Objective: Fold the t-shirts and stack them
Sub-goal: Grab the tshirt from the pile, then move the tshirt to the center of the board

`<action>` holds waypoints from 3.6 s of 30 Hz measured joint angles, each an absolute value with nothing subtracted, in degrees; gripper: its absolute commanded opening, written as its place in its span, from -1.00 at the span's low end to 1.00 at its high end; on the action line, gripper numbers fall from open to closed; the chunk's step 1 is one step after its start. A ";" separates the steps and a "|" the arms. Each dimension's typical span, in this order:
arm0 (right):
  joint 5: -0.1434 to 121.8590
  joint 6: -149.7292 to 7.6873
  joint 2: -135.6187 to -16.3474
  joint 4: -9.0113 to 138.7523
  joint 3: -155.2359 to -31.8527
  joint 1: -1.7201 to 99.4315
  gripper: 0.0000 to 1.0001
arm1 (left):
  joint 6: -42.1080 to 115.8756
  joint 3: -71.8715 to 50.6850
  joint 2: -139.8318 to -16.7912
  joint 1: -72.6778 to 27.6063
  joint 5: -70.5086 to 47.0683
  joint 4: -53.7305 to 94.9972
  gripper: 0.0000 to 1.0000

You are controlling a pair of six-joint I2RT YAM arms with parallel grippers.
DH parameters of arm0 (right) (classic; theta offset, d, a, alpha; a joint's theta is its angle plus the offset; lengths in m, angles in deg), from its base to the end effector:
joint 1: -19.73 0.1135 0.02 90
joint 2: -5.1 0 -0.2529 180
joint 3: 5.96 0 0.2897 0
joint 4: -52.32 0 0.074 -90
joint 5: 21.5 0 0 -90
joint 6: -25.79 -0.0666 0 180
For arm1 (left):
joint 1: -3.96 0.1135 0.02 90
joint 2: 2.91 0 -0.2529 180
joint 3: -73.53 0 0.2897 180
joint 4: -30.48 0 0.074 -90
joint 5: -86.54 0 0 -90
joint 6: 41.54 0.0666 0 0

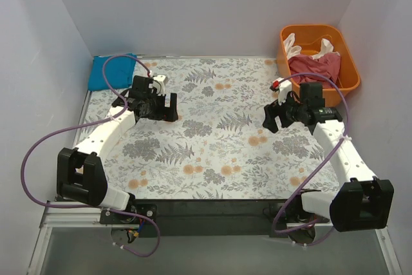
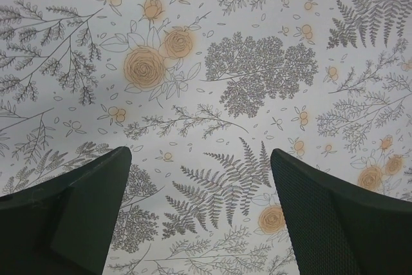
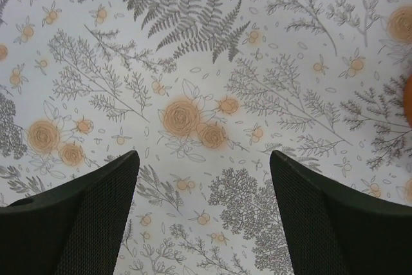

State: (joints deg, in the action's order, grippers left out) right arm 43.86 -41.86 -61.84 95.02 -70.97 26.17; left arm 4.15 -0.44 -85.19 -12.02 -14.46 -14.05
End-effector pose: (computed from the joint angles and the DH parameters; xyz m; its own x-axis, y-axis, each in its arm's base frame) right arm 0.3012 0.0619 0.2419 -0.4948 -0.4037 -0.7696 -0.6324 0.7746 0.0003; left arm 0.3396 -0.1105 0.2112 -0.8144 -0.4800 -0.3260 -0.2625 0.8058 -0.5308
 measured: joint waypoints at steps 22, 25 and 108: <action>44.47 -51.82 -104.02 86.32 -130.03 6.36 0.88 | 7.36 -21.91 -91.39 -2.82 -22.79 -18.20 0.80; 44.90 -49.66 -109.97 86.27 -133.92 6.10 0.89 | 7.62 -21.91 -92.44 -1.64 -22.75 -20.50 0.80; 35.88 -43.32 -71.26 81.20 -90.33 35.78 0.97 | 8.54 -17.36 -84.75 3.08 -35.38 -24.65 0.81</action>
